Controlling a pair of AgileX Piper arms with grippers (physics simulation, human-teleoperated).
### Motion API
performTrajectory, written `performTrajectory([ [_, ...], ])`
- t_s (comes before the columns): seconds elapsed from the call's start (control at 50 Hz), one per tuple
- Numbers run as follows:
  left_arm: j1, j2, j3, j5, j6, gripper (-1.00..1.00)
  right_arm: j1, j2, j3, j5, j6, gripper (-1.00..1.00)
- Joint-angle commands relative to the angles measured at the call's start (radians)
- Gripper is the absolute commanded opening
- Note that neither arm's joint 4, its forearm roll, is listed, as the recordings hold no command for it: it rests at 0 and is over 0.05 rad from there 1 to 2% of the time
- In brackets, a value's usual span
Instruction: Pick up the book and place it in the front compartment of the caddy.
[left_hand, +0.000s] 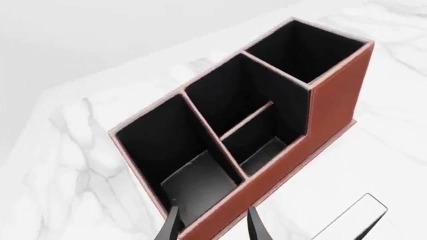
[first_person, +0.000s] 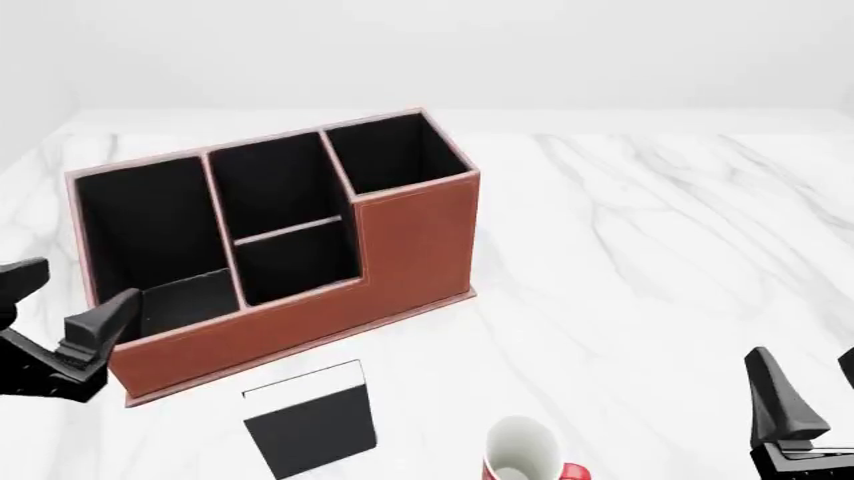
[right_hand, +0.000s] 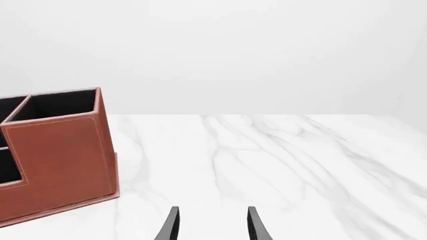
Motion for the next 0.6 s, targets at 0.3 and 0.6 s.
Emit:
performTrajectory([
  [0.3,-0.058,0.168,-0.304,0.447,0.256,1.0,0.0,-0.001,0.0,0.001,0.0,1.0],
  [0.6,-0.116,0.321,-0.455,0.632,0.357,1.0,0.0,-0.001,0.0,0.001,0.0,1.0],
])
